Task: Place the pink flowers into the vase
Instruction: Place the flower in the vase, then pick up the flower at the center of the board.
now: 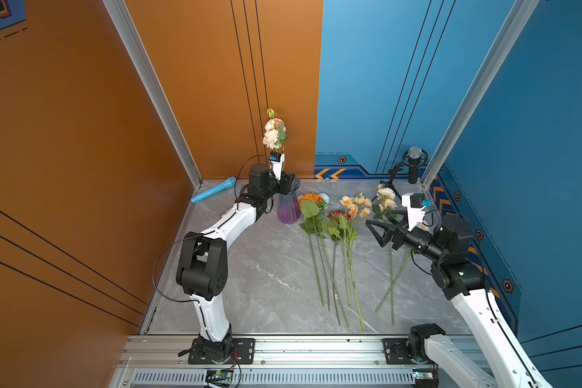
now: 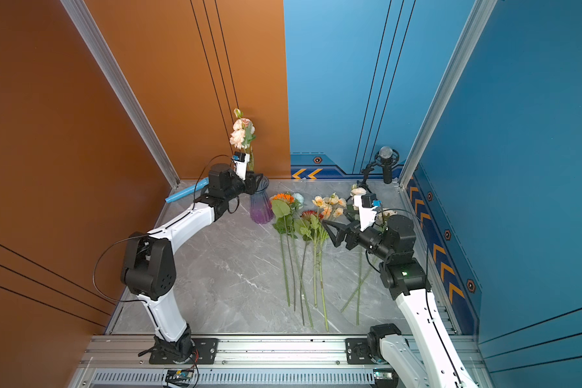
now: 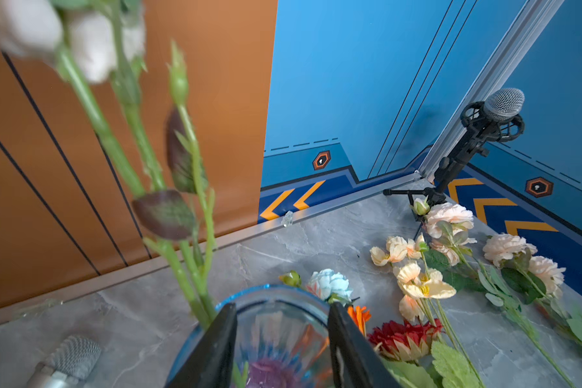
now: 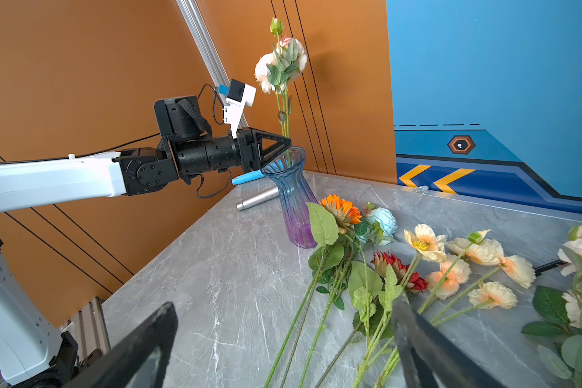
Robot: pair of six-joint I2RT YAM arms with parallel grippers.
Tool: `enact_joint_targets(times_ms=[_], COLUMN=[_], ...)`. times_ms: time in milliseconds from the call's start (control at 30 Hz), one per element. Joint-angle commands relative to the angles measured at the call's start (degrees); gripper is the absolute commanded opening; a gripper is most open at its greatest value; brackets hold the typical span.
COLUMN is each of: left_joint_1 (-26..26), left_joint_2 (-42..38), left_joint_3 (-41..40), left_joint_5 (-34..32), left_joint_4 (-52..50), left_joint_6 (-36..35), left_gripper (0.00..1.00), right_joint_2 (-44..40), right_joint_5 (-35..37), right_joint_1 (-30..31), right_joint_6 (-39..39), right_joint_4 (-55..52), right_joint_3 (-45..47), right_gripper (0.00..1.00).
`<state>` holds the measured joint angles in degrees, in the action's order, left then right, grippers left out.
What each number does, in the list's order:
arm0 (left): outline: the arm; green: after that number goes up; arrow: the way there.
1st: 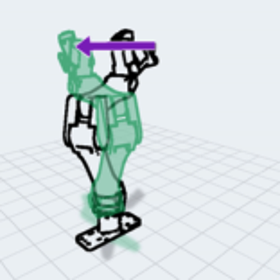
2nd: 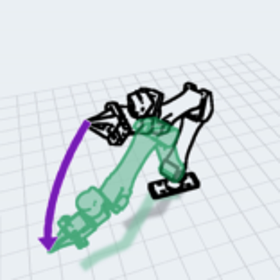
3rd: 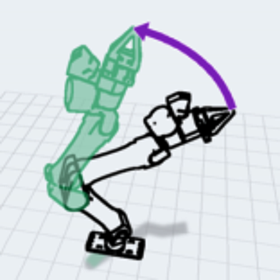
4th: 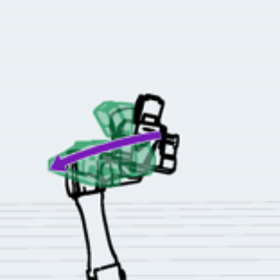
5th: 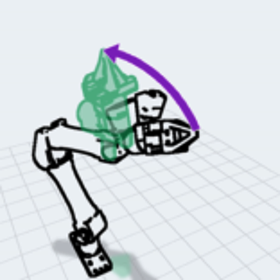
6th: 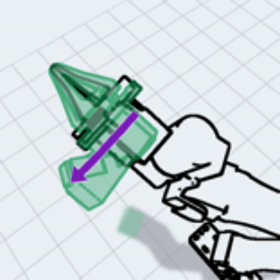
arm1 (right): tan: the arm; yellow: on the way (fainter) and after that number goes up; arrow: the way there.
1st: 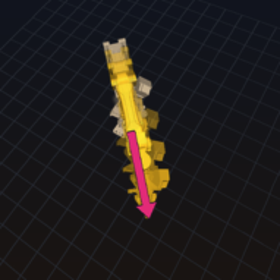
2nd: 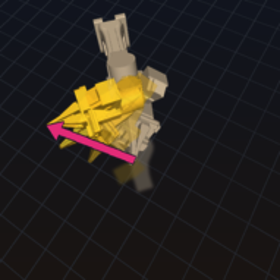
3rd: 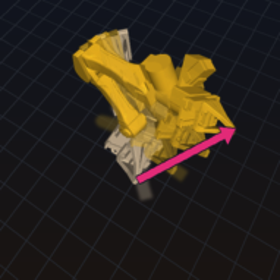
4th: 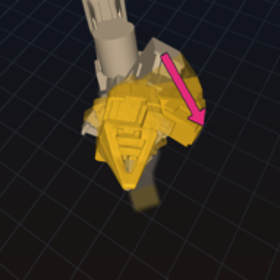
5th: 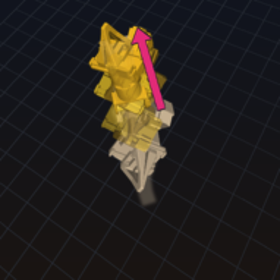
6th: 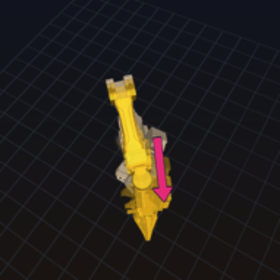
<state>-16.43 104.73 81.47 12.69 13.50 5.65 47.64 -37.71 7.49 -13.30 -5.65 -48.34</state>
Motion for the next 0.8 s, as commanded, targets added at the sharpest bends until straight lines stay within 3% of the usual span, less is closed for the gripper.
enact_joint_targets(times_ms=[0, 133, 300, 567, 767], left_joint_1=[-2.3, -4.9, -7.1, -10.2, -13.0], left_joint_2=[-7.1, -12.7, -18.3, -25.0, -29.3], left_joint_3=[-2.8, -6.7, -9.6, -15.7, -18.9], left_joint_5=[-1.9, -2.0, -0.2, 4.0, 6.5], left_joint_4=[0.6, 0.5, -0.7, -0.9, -0.9], left_joint_6=[-0.6, -2.2, -1.7, 1.4, 2.5], left_gripper=[0.5, 0.54, 0.6, 0.64, 0.66], right_joint_2=[0.6, 1.3, 3.6, 14.1, 26.9], right_joint_5=[6.4, 21.1, 33.0, 38.1, 38.0], right_joint_1=[-0.4, -0.6, -0.9, -1.8, -2.3], right_joint_6=[0.5, -4.0, -5.7, -7.8, -8.4], right_joint_4=[-2.9, -6.2, -12.0, -22.3, -26.6], right_joint_3=[-1.6, -1.9, -4.3, -10.2, -14.0], right_gripper=[1.0, 1.0, 1.0, 0.97, 0.76])
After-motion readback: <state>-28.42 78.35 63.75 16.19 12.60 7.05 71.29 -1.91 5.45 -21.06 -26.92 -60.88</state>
